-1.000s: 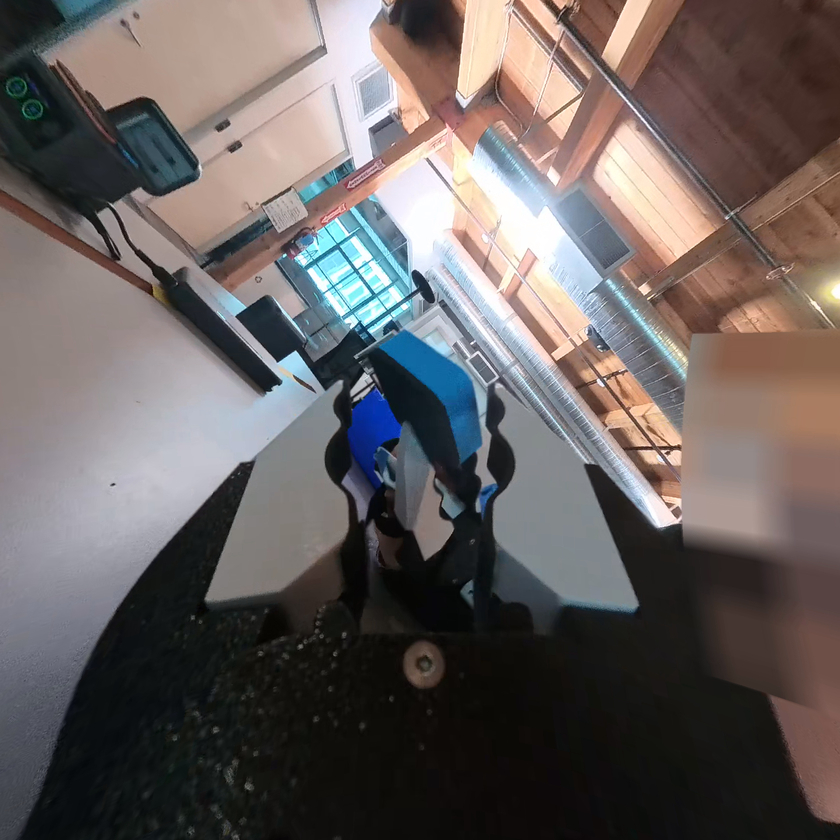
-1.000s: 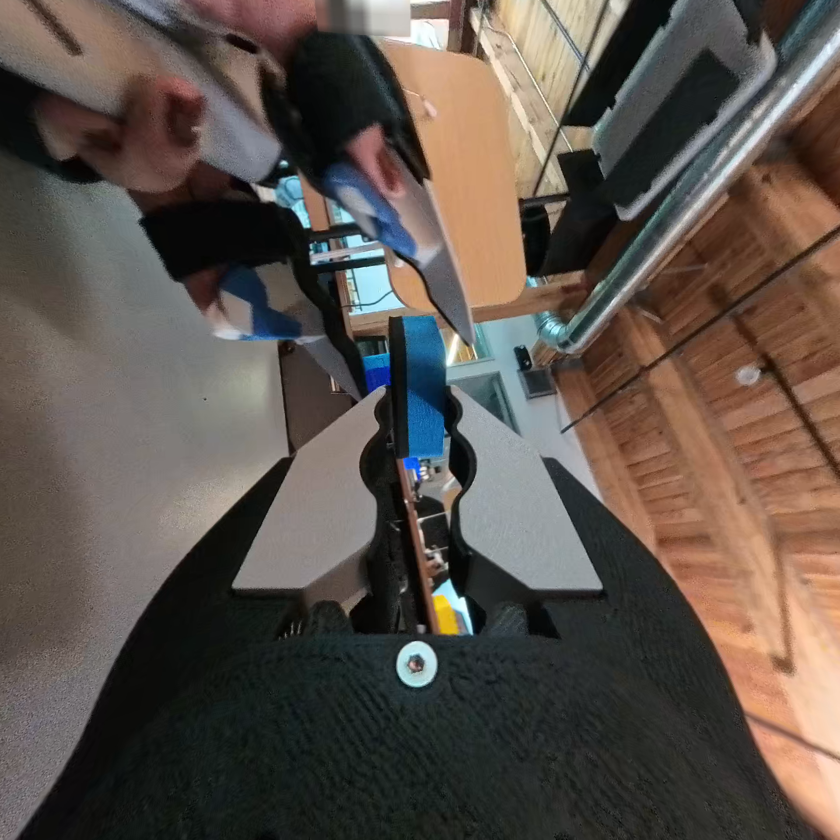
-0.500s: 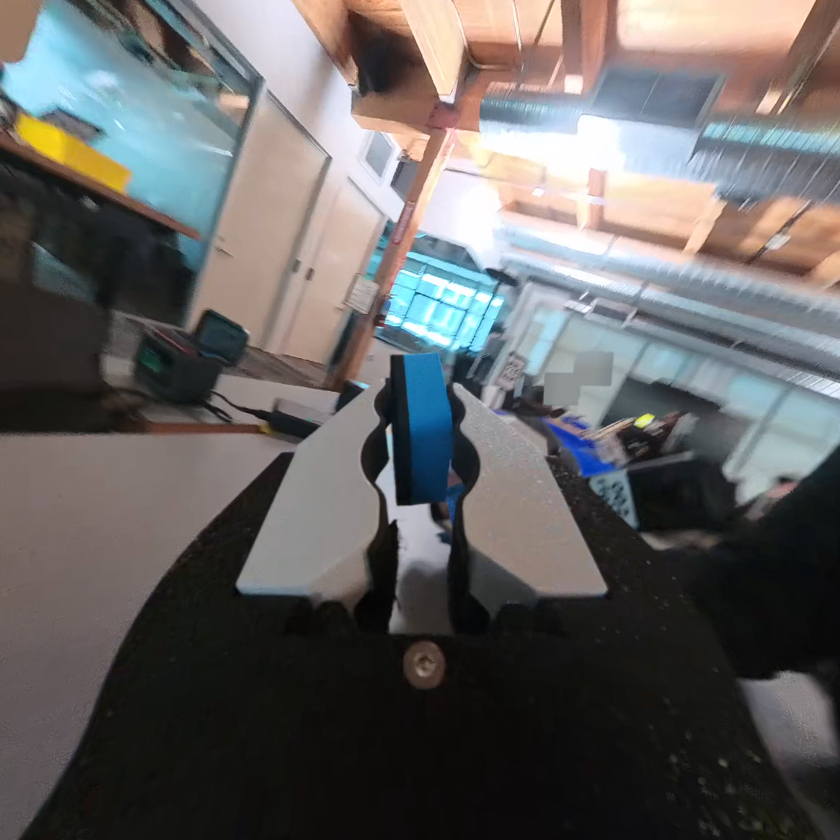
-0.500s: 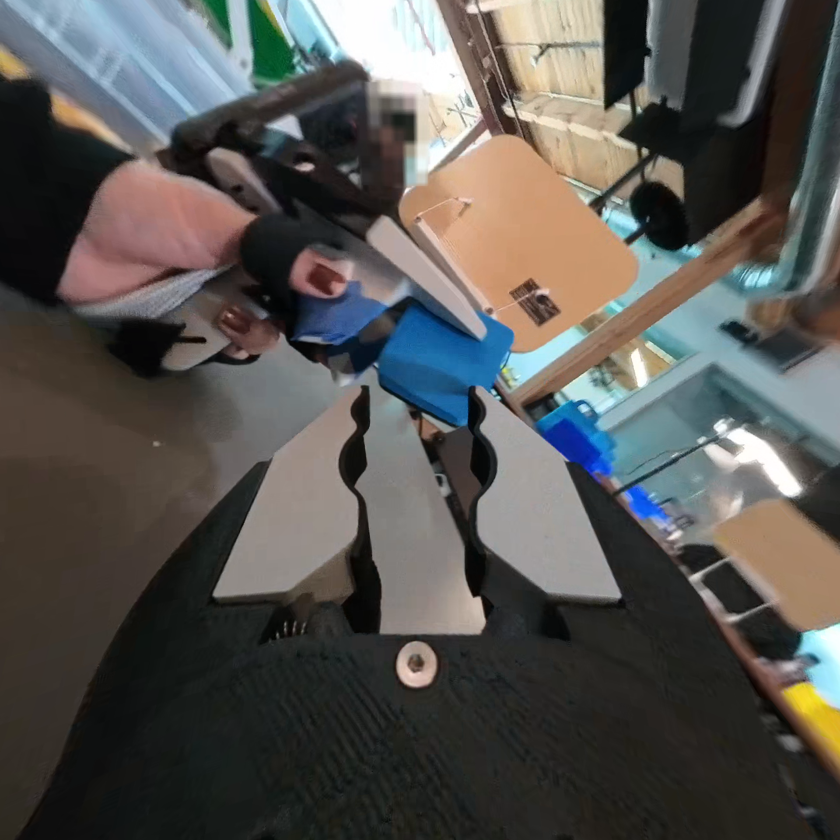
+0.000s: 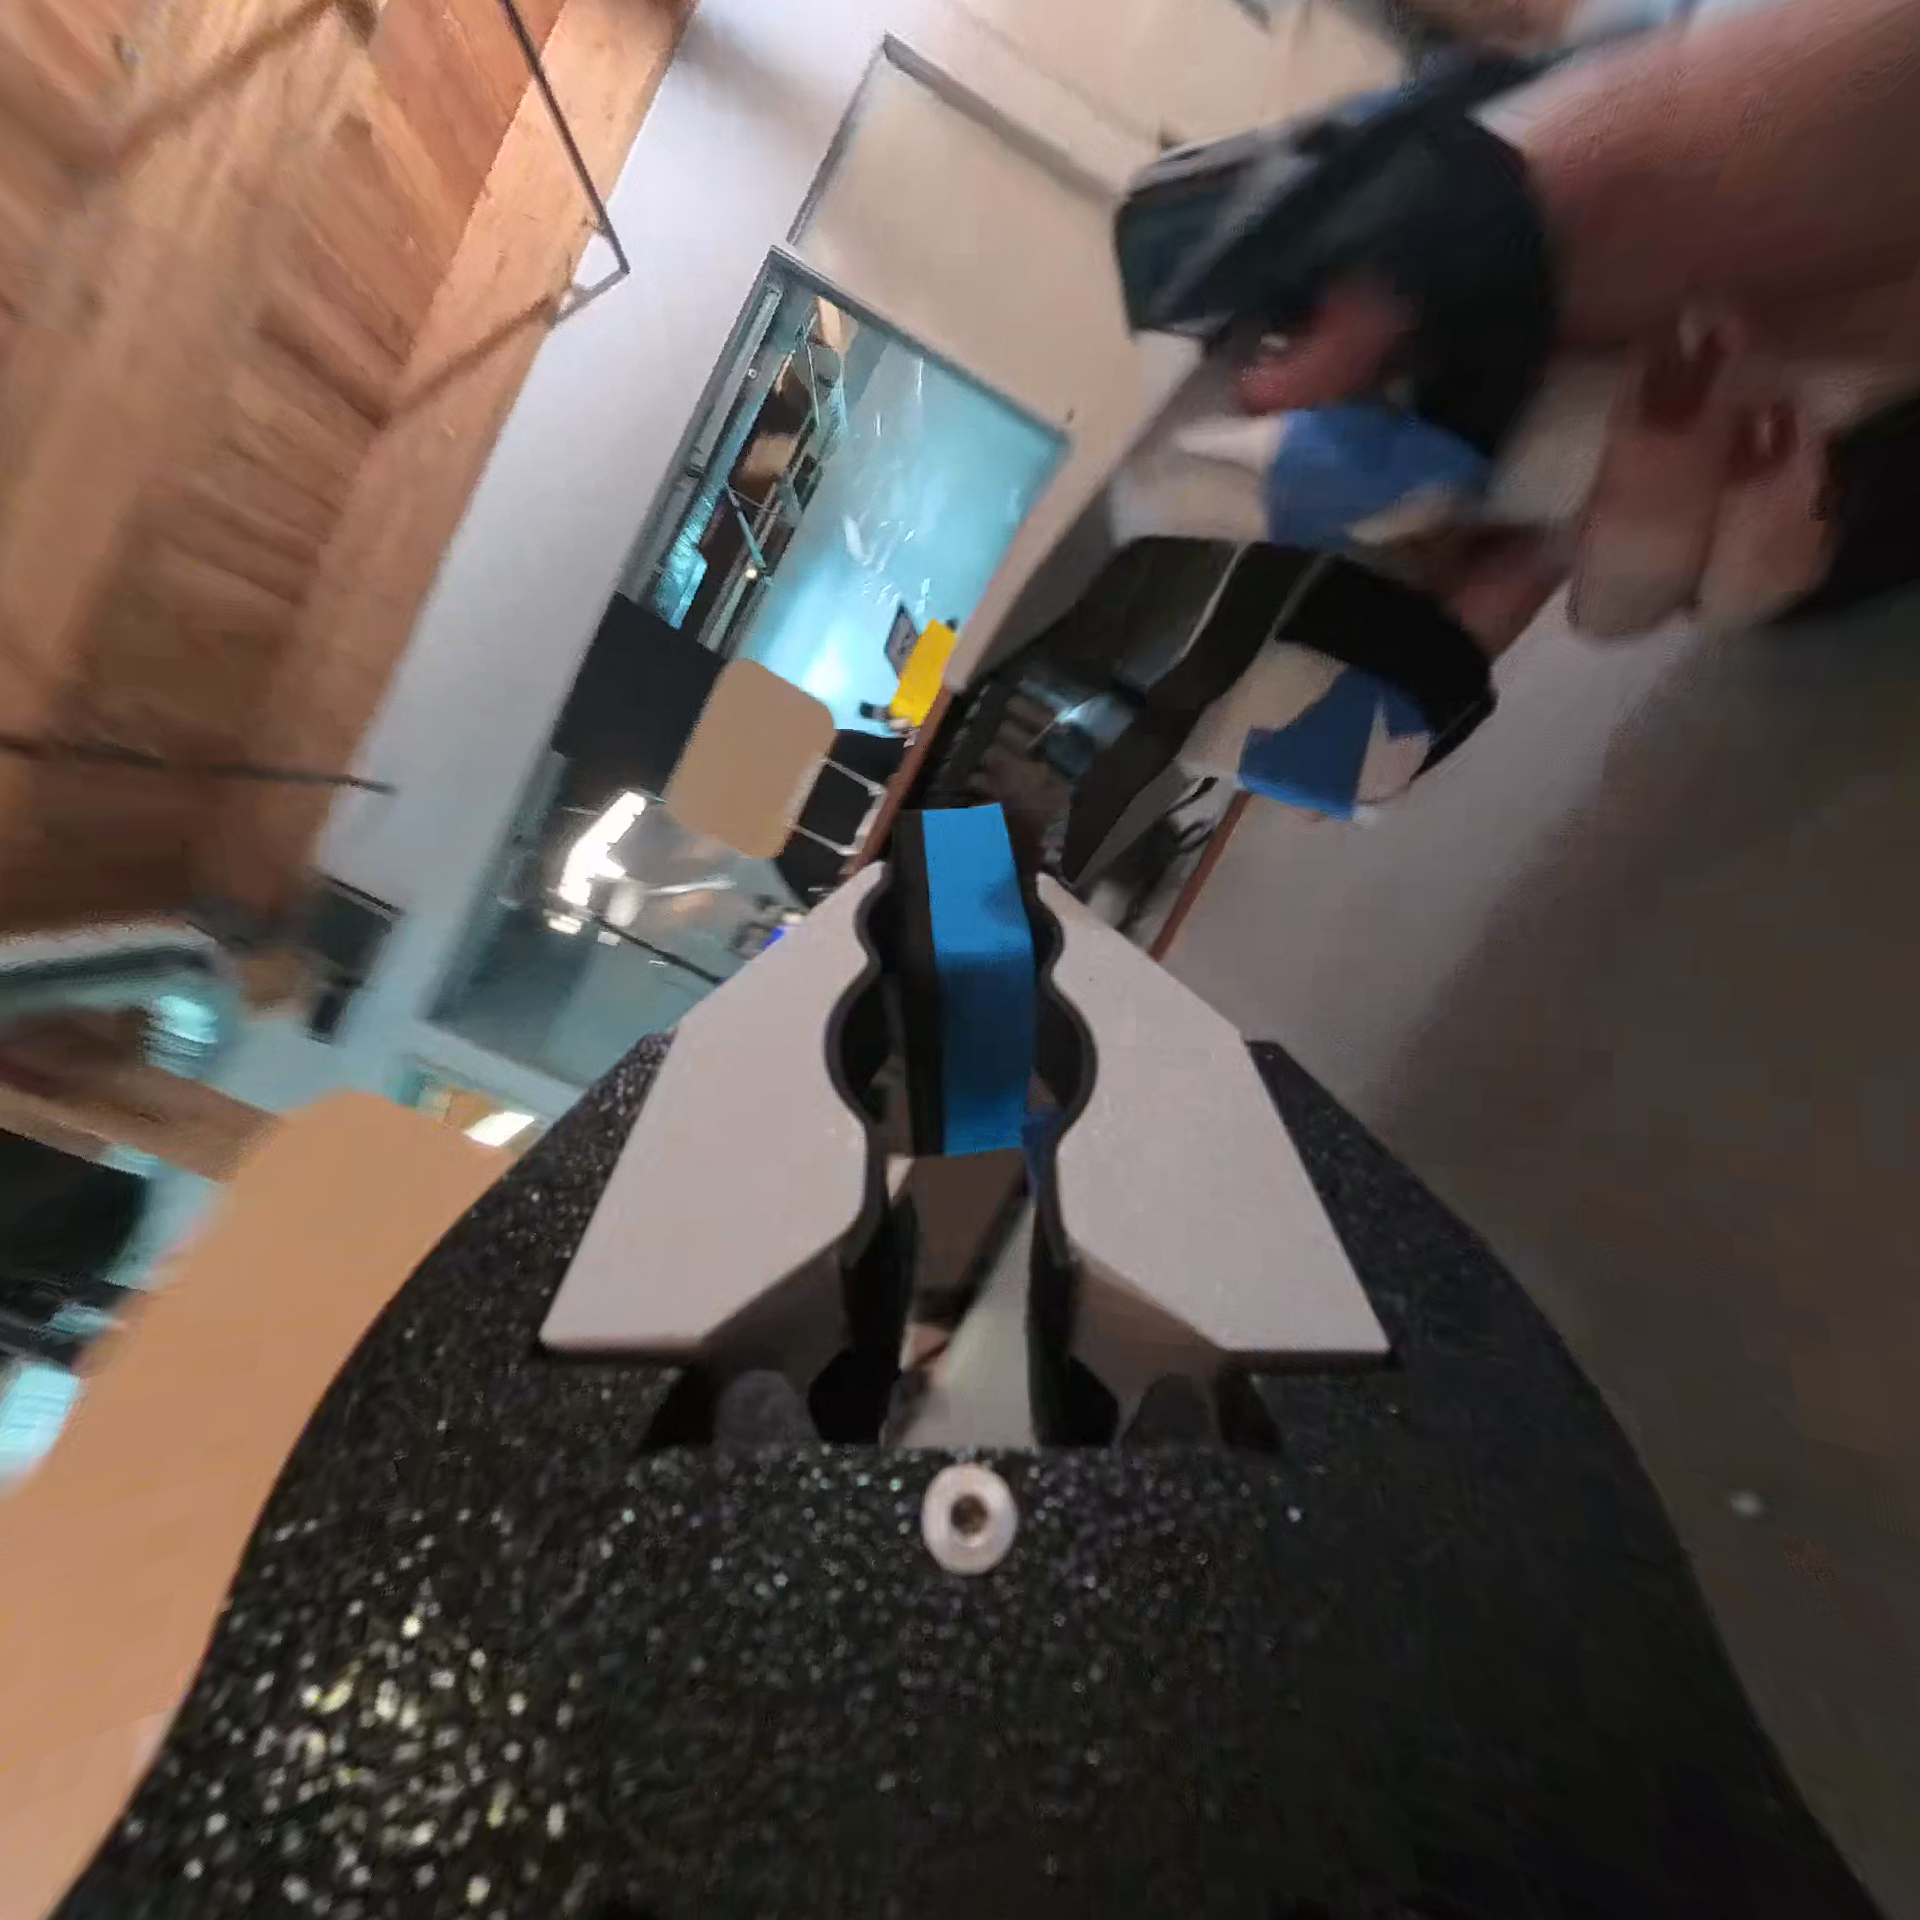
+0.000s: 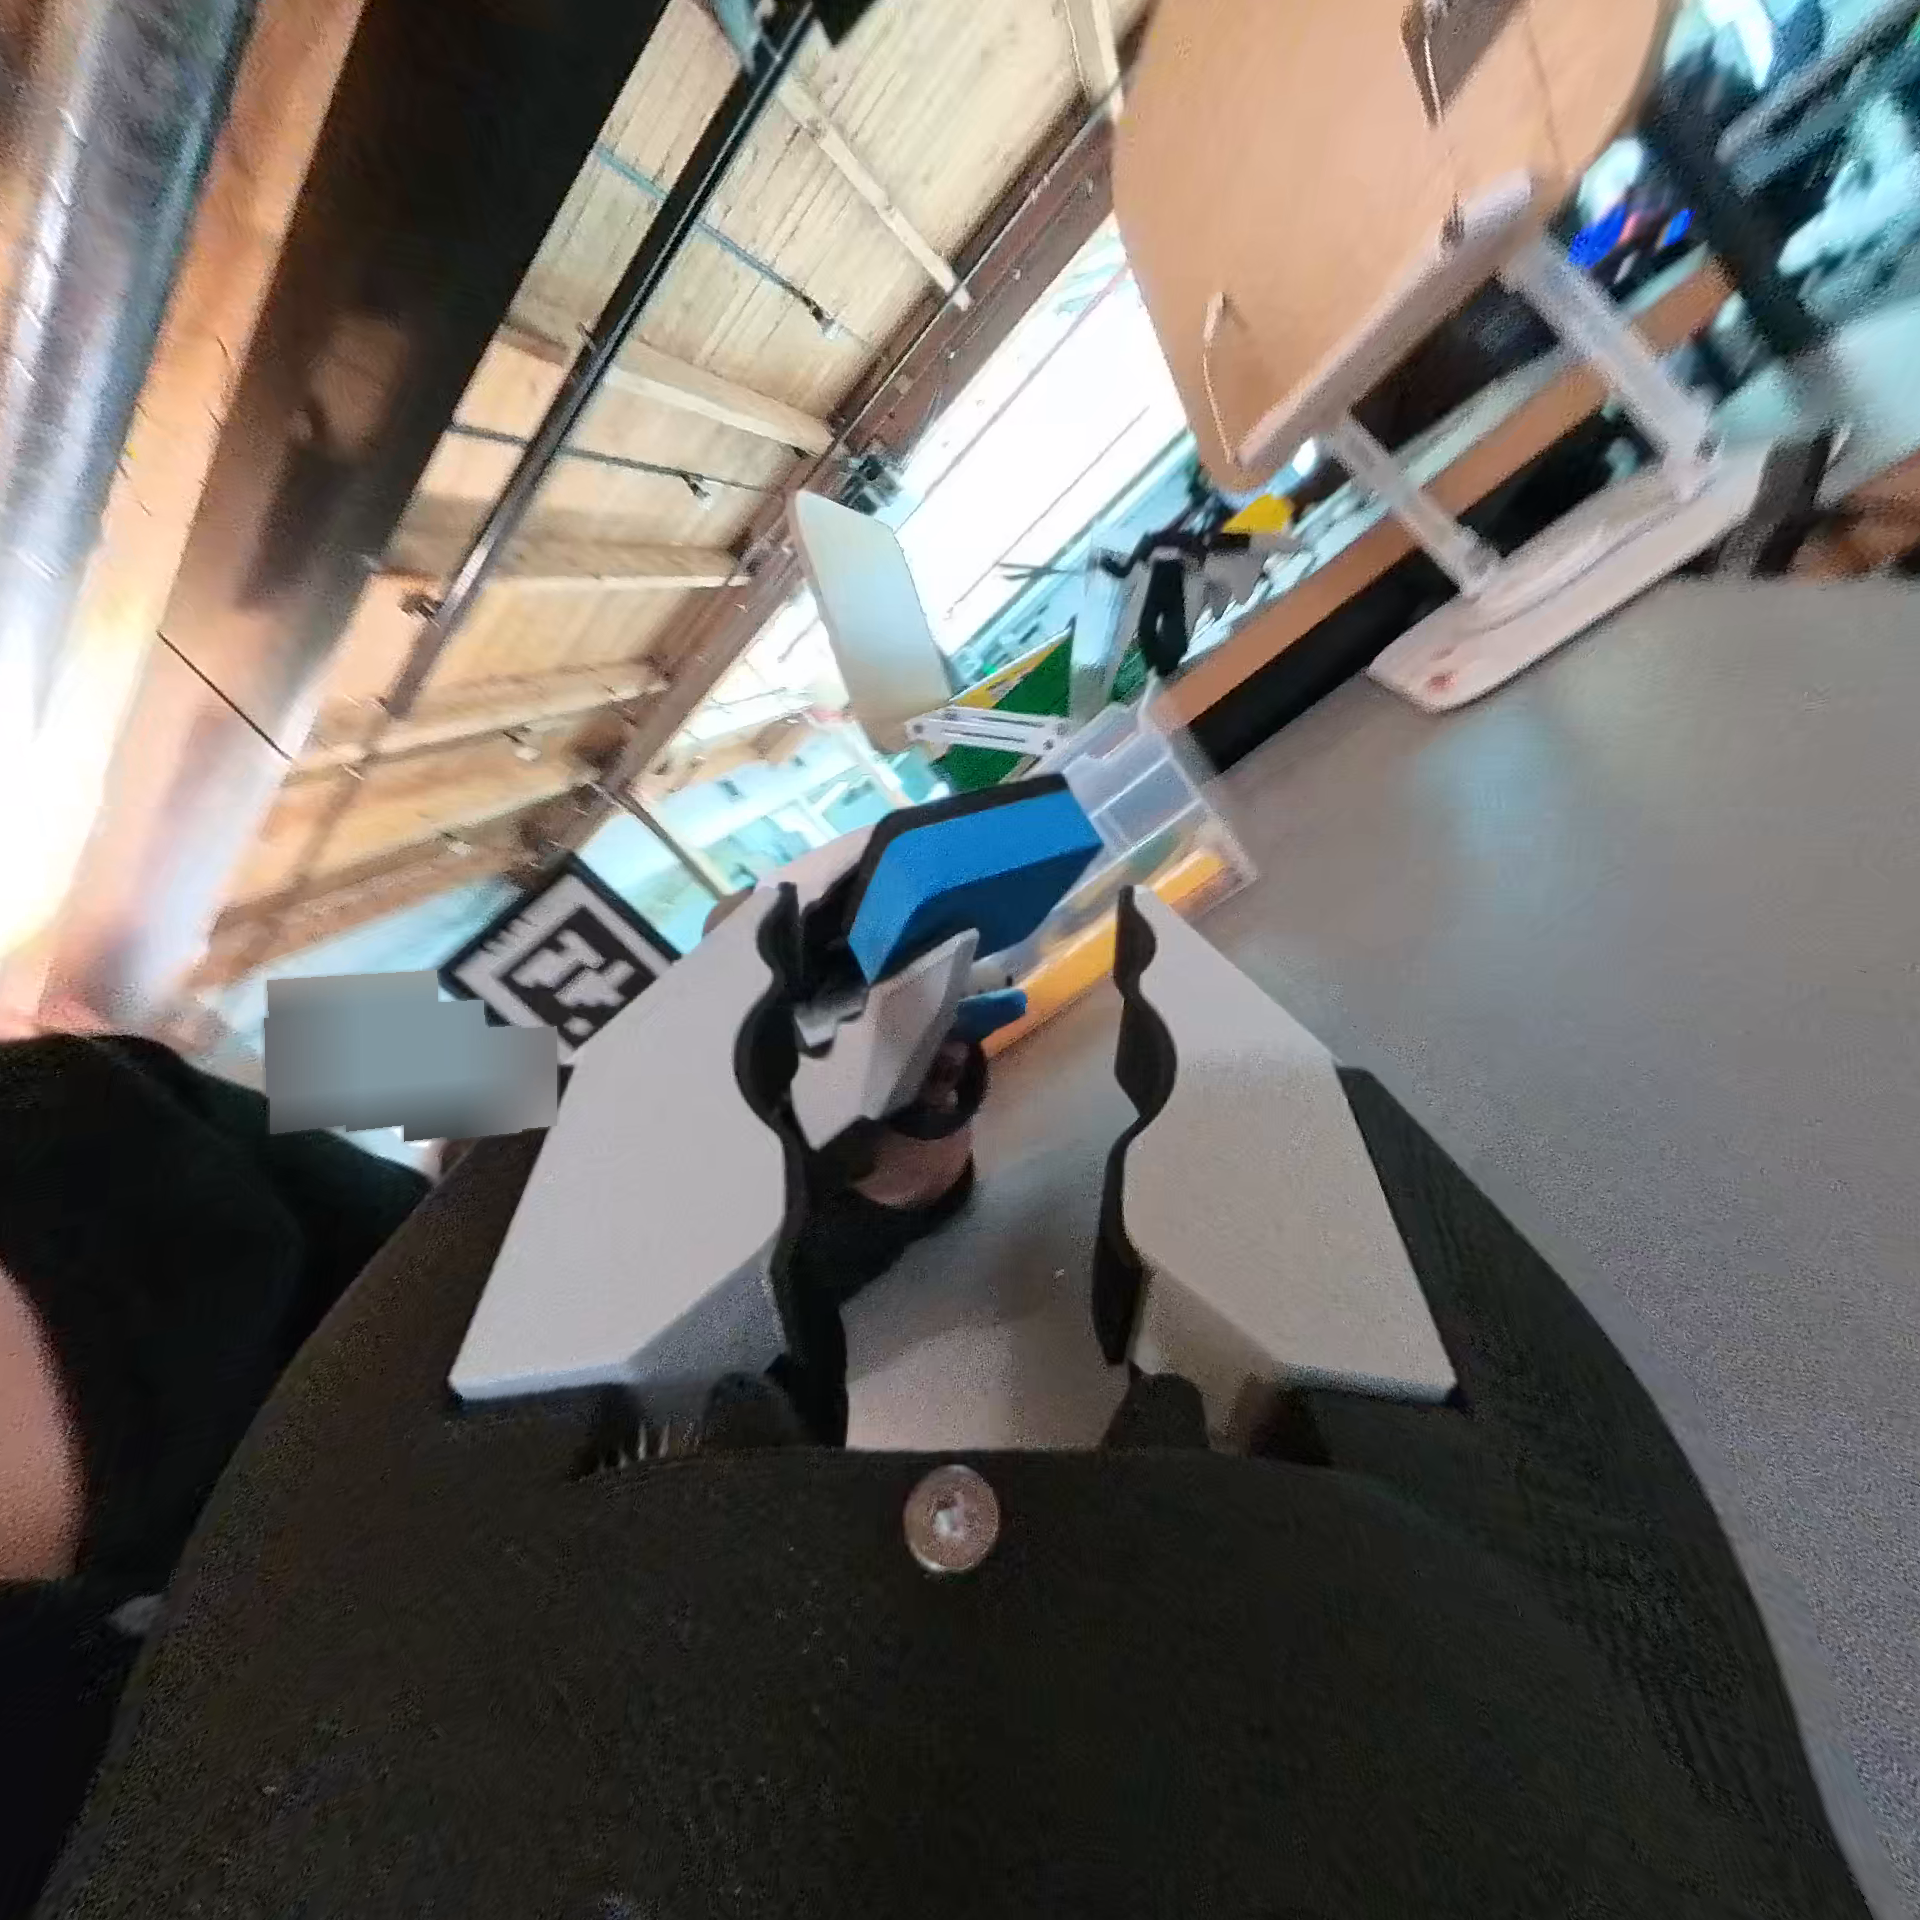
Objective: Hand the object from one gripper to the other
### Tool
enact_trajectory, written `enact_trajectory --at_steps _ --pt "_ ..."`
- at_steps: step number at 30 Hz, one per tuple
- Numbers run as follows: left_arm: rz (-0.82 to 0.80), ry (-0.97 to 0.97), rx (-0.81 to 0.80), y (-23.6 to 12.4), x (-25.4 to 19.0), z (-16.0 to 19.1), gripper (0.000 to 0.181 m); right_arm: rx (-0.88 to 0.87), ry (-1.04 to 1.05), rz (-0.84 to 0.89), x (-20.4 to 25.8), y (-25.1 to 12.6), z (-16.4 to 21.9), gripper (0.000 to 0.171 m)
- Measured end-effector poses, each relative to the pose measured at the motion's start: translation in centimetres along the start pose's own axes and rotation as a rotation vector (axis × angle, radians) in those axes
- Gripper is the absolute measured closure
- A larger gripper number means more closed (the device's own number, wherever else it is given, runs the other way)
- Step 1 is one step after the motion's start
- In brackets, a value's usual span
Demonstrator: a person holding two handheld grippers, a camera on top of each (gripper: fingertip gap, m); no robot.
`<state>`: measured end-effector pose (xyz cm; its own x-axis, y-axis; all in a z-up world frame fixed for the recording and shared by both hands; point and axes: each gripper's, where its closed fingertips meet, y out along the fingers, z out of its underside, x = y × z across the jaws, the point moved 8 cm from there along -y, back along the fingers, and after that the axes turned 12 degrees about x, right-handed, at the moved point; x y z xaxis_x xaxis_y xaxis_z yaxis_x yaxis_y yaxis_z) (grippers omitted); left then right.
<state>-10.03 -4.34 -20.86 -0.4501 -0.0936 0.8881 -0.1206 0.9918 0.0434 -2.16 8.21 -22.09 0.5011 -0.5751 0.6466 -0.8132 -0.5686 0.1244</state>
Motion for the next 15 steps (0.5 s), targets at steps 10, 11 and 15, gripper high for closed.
enact_trajectory --at_steps 10,11,15 --pt "-0.081 0.679 -0.017 -0.2 -4.4 -2.6 0.161 0.047 0.428 -0.247 -1.5 0.5 1.2 0.123" --pt "-0.081 0.719 -0.024 -0.2 -4.7 -2.7 0.160 0.054 0.442 -0.234 -1.6 0.5 1.2 0.123" --pt "-0.089 0.807 -0.041 -0.3 -5.3 -3.2 0.160 0.126 0.441 -0.191 -1.5 0.0 1.6 0.133"
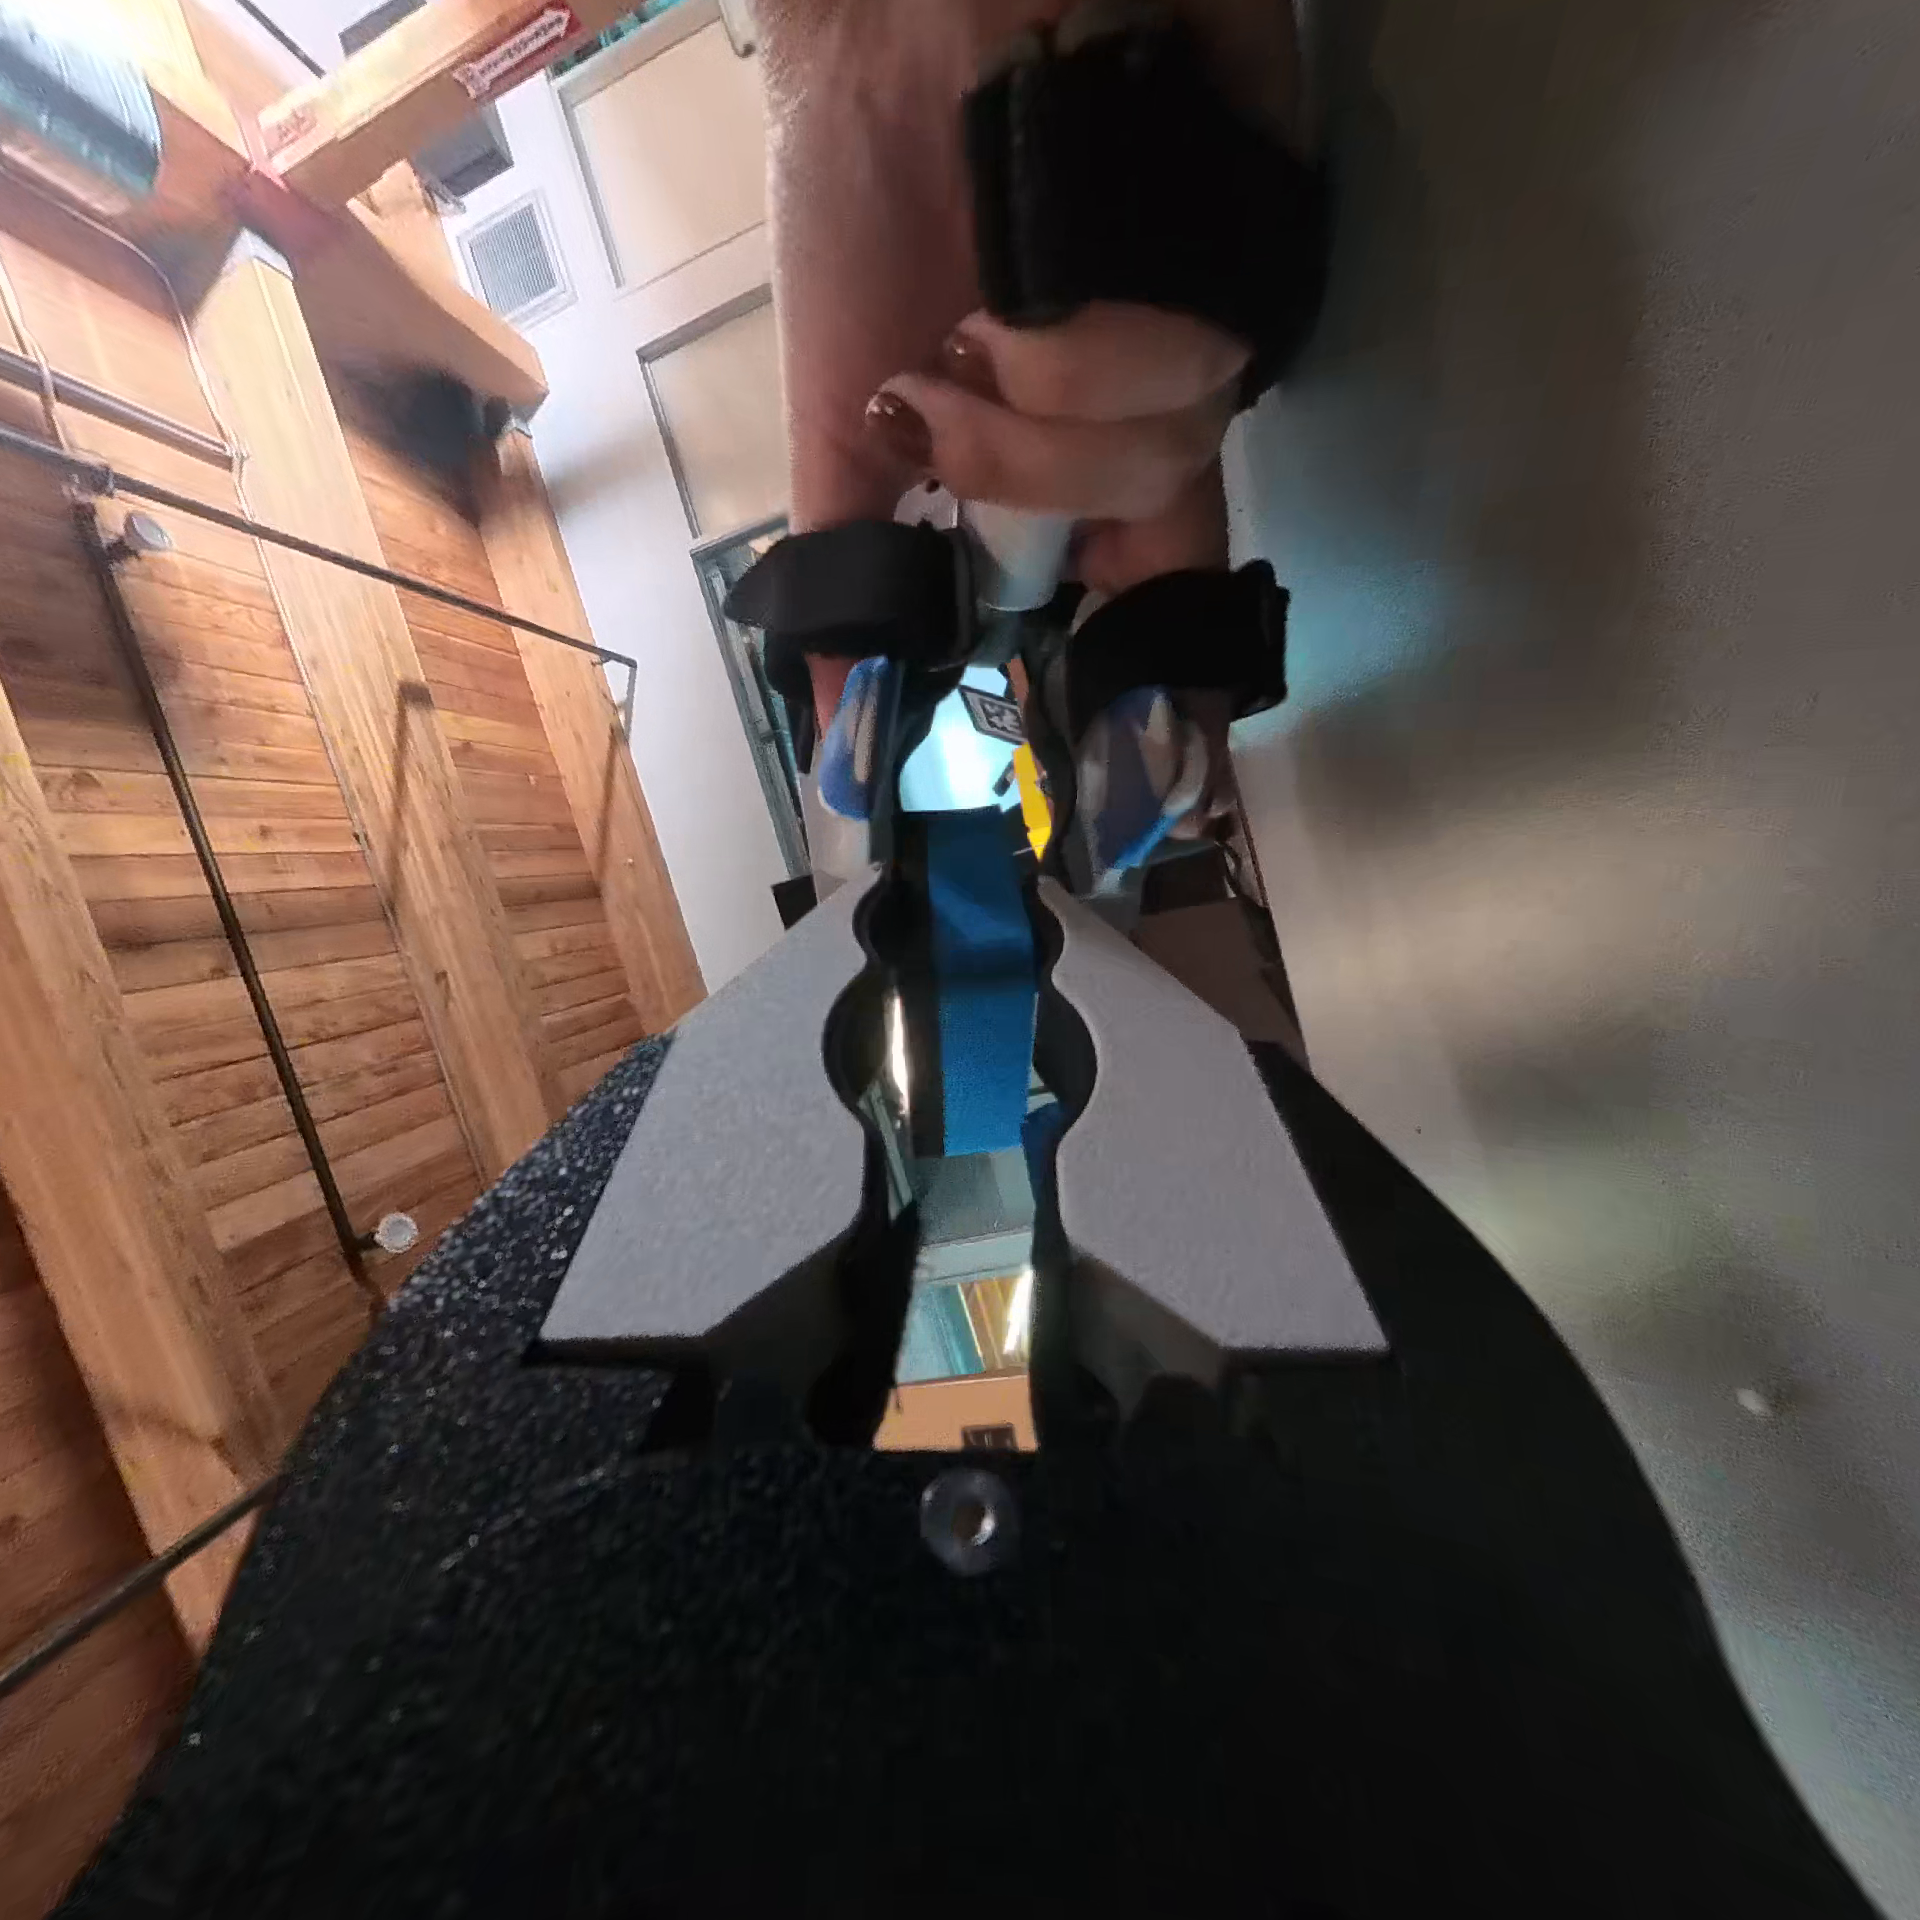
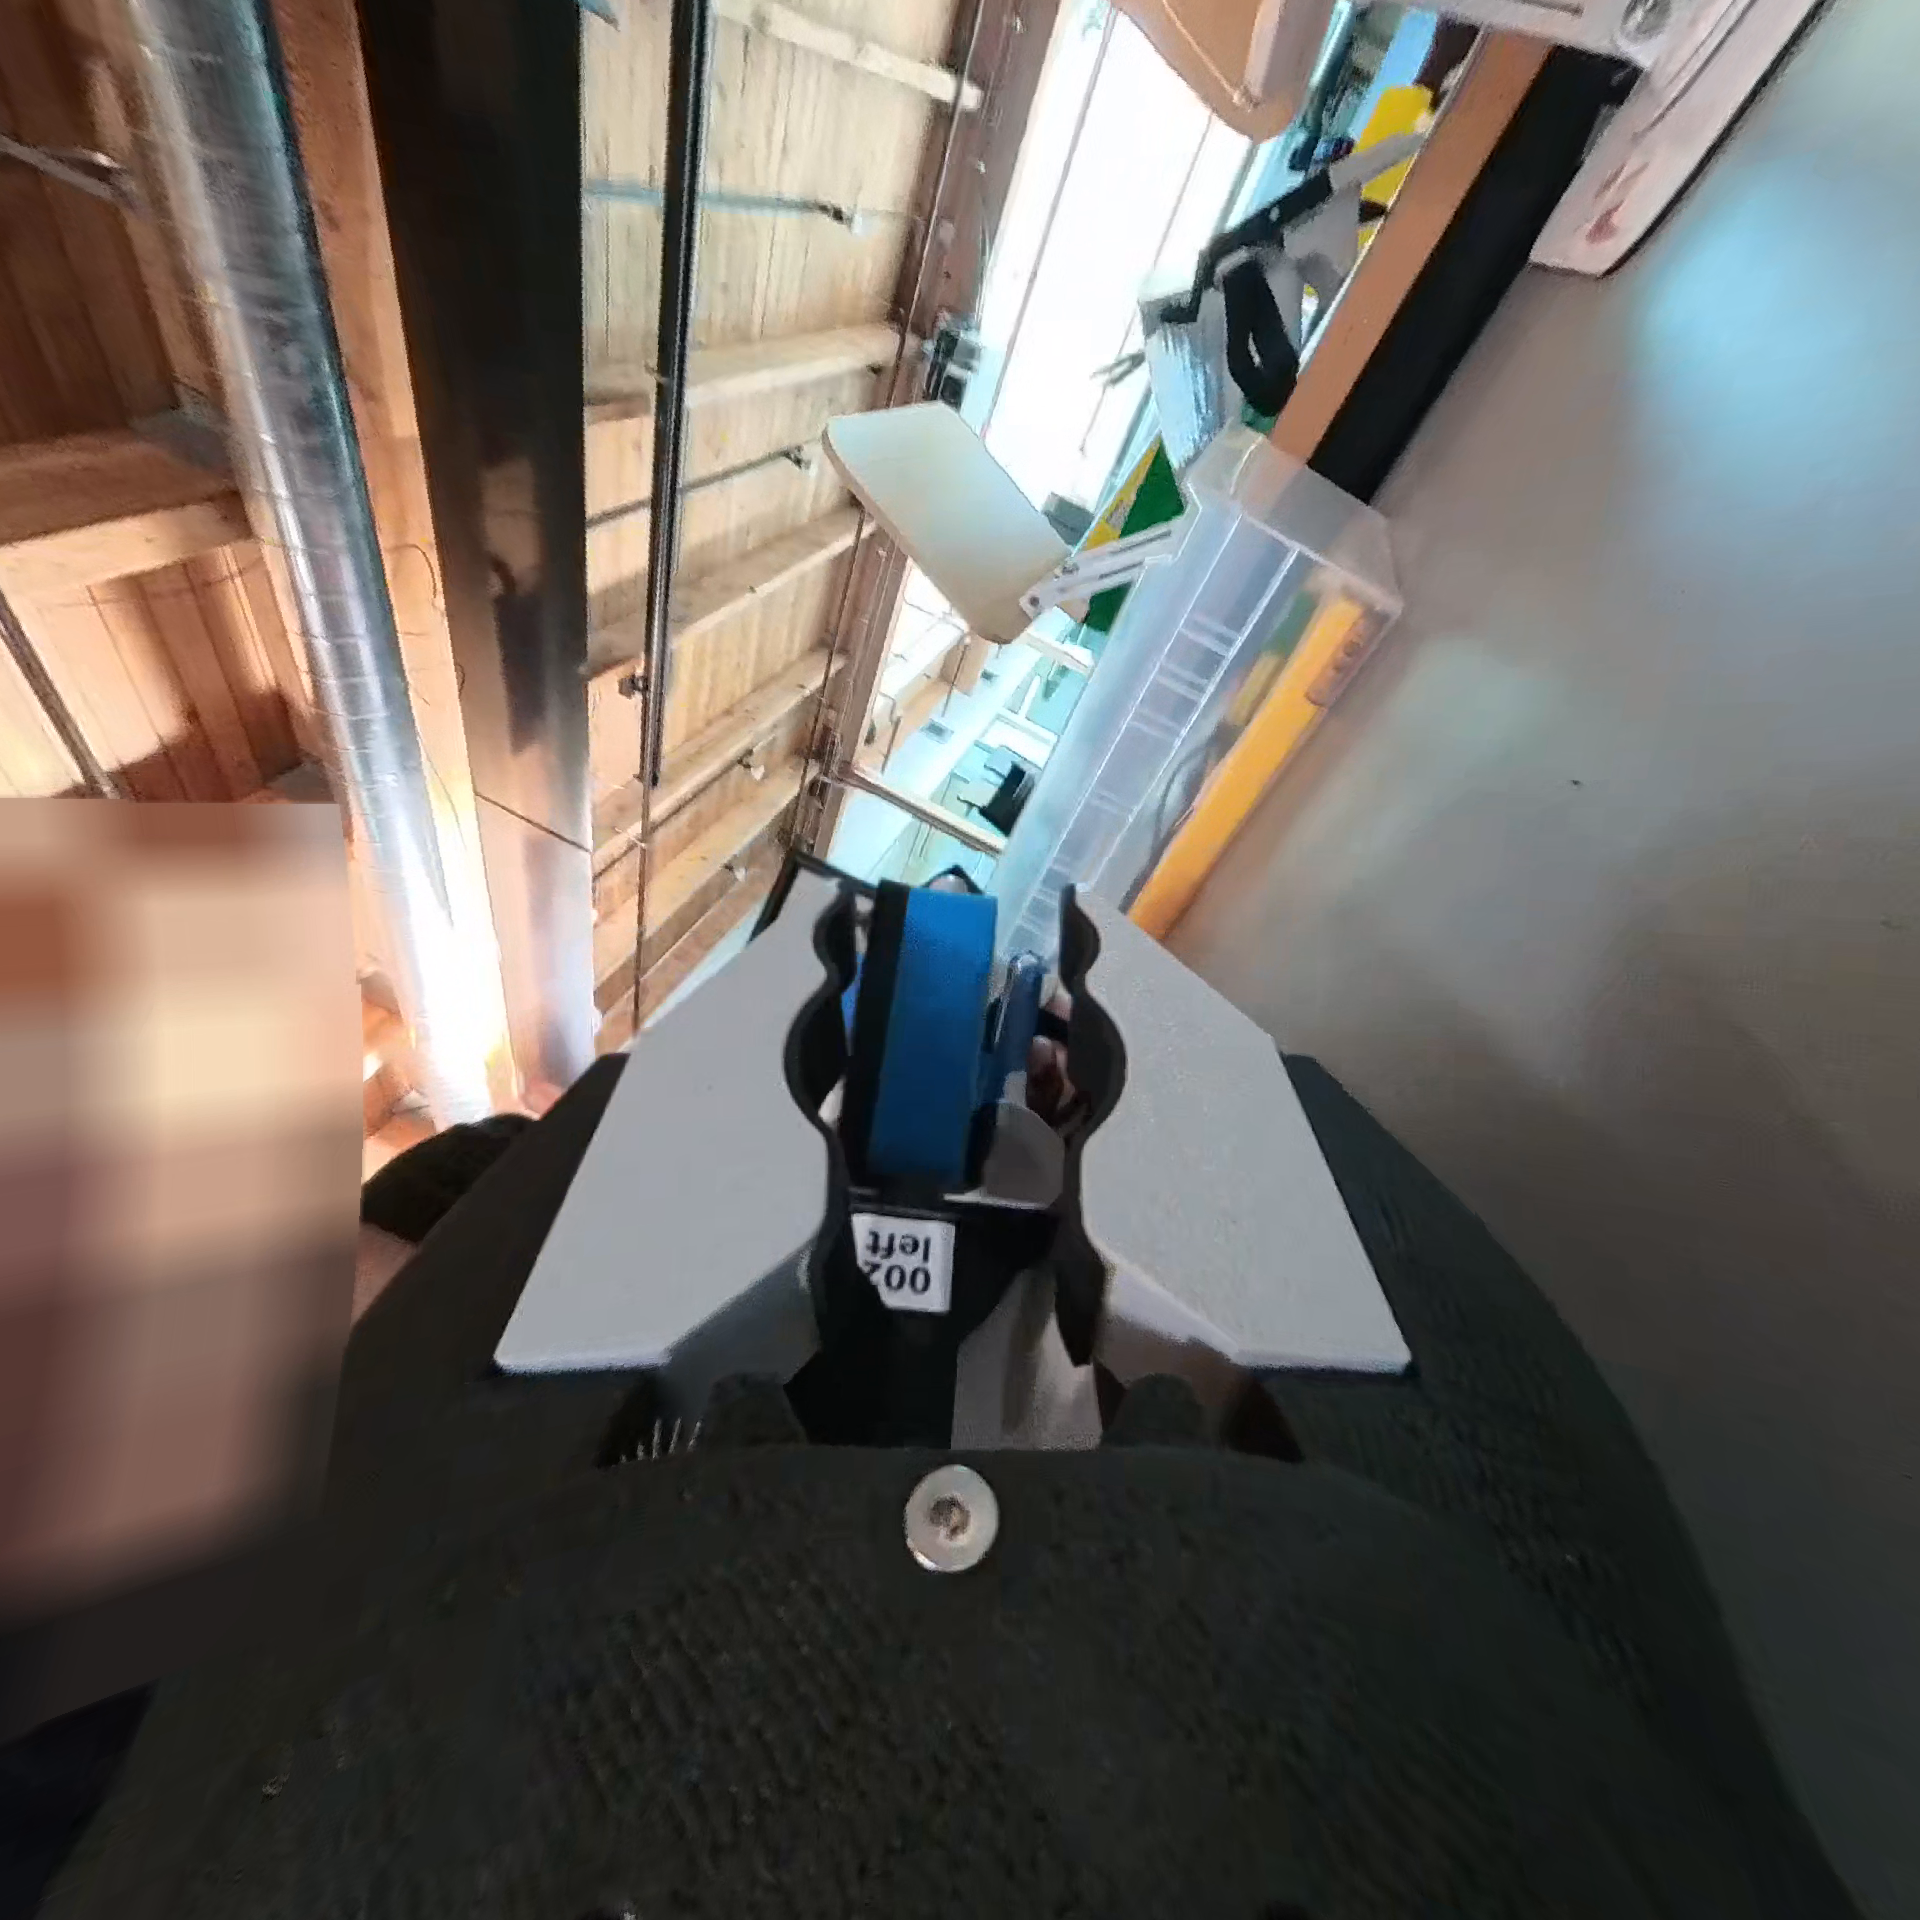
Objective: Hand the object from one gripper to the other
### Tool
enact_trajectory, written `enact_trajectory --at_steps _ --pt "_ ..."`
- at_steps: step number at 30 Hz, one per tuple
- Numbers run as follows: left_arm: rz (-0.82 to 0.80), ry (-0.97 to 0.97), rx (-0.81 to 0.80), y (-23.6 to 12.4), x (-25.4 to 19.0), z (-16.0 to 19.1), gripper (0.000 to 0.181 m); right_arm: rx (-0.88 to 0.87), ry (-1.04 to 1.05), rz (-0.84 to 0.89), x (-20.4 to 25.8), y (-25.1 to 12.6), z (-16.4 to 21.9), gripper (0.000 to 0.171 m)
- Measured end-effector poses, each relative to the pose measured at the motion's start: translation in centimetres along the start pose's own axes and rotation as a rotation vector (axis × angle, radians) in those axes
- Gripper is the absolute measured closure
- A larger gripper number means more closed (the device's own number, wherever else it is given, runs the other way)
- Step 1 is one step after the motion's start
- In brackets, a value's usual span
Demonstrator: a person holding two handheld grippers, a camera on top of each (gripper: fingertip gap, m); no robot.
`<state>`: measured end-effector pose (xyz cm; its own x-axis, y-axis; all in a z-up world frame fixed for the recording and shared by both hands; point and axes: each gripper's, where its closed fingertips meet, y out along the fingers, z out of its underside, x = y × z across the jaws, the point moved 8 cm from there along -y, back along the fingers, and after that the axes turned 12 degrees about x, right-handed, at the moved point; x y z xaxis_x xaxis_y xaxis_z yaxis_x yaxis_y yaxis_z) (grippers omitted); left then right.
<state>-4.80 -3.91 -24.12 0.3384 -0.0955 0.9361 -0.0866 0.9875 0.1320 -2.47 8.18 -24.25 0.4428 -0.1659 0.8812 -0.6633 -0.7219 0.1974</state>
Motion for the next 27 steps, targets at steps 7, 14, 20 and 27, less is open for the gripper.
enact_trajectory --at_steps 7,14,20,27 --pt "0.020 -0.020 -0.037 -0.1 -0.1 -0.2 0.160 0.102 0.001 -0.009 0.3 0.1 0.7 0.150" --pt "0.167 -0.796 -0.133 0.5 1.1 3.0 0.117 -0.113 -0.257 0.125 1.1 -1.7 -1.0 0.150" --pt "0.360 -1.550 -0.261 1.5 0.9 6.5 0.115 -0.362 -0.770 0.587 3.3 -3.5 -1.5 0.150" --pt "0.400 -1.868 -0.316 1.9 0.2 9.0 0.122 -0.506 -1.259 1.315 5.9 -3.8 0.7 0.151"
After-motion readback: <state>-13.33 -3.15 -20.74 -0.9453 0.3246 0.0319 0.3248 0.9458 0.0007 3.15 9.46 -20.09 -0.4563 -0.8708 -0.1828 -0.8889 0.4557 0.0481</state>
